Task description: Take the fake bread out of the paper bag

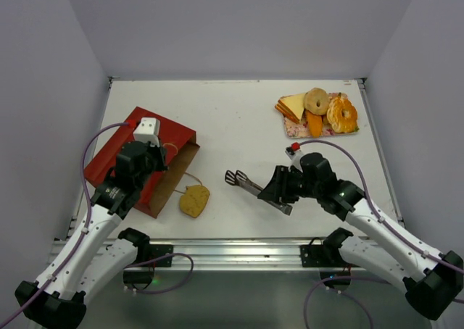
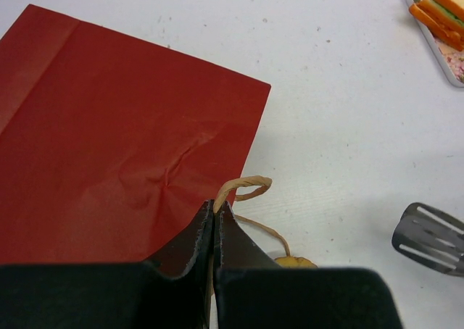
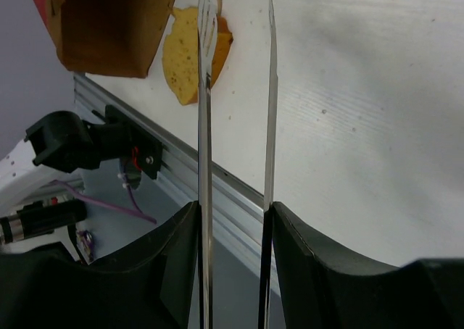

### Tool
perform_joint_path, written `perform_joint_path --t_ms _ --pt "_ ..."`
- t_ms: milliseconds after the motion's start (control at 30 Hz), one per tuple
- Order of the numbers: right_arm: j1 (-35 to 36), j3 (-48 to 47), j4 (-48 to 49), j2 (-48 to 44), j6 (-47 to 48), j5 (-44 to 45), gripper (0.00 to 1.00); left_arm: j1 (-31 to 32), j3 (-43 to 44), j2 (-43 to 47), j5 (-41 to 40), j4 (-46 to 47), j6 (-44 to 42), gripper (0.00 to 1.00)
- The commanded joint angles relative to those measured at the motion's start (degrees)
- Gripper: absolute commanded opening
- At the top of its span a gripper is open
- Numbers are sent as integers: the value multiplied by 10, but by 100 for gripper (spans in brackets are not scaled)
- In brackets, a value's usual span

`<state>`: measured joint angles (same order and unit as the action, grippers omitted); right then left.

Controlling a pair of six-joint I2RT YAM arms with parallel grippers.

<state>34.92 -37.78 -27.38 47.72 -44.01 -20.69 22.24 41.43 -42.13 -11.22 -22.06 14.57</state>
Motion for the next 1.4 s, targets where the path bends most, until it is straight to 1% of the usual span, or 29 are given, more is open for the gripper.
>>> perform_joint_path --t_ms 0,133,400,533,700,1233,1333,1367 --pt "50 16 49 -4 -51 32 47 -4 1 0 5 11 3 0" --pt "111 25 80 17 -78 58 47 -4 0 3 5 11 4 0" --pt "170 38 171 72 -126 84 48 -4 1 4 5 11 2 0" --pt "201 39 200 105 -145 100 48 -4 0 7 5 11 2 0" --pt "205 39 233 132 -156 105 48 -4 -1 10 6 10 2 0" --pt "220 21 268 187 -163 112 48 -4 -1 15 7 10 2 0" --pt "224 17 269 195 -163 110 45 -4 -1 15 7 10 2 0" --pt "225 16 269 197 -163 111 42 -4 -1 15 7 10 2 0"
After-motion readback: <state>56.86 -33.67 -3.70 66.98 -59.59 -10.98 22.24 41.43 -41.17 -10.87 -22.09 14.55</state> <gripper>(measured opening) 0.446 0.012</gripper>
